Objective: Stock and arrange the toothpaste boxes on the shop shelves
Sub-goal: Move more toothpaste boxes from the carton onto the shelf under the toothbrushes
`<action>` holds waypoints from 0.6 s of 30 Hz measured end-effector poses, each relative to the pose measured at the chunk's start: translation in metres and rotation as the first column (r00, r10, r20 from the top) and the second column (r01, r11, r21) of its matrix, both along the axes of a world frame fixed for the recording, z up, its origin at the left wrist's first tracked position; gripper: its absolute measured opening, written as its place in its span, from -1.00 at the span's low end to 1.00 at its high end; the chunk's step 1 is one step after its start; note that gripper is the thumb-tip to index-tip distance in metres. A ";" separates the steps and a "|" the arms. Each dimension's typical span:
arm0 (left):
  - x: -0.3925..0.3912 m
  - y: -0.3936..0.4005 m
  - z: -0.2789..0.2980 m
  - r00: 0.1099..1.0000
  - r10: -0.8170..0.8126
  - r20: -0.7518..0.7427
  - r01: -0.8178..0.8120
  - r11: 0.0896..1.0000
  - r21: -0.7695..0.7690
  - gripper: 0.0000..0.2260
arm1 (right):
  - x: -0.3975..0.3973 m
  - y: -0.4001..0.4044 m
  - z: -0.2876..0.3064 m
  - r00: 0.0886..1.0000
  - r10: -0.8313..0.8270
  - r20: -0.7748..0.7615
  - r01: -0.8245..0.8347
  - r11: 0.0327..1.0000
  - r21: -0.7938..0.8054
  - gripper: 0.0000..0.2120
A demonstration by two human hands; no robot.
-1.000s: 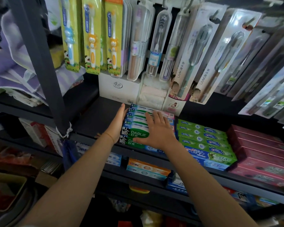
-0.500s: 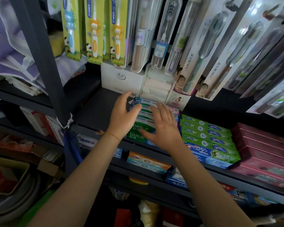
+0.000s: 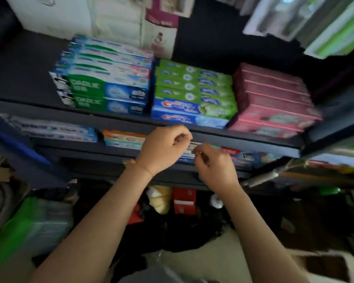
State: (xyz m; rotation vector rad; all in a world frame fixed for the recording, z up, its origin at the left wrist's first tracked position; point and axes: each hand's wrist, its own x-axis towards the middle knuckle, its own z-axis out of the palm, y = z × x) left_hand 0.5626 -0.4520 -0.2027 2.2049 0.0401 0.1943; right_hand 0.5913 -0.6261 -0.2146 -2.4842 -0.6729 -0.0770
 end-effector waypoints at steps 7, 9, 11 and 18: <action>-0.005 -0.178 -0.025 0.963 -0.159 -0.218 0.206 0.955 0.214 -0.84 | -0.014 -0.192 -0.023 0.991 -0.079 -0.109 0.083 0.996 0.036 -0.82; -0.010 -0.244 -0.027 0.950 -0.183 -0.254 0.233 0.955 0.184 -0.86 | -0.023 -0.262 -0.025 0.989 -0.099 -0.107 0.107 0.991 0.076 -0.86; -0.015 -0.309 -0.028 0.938 -0.194 -0.285 0.247 0.956 0.160 -0.87 | -0.032 -0.331 -0.025 0.983 -0.108 -0.148 0.123 0.987 0.099 -0.87; -0.001 -0.507 -0.018 0.851 -0.363 -0.379 0.453 0.873 0.181 -0.83 | -0.049 -0.534 -0.010 0.932 -0.307 -0.192 0.338 0.928 0.158 -0.86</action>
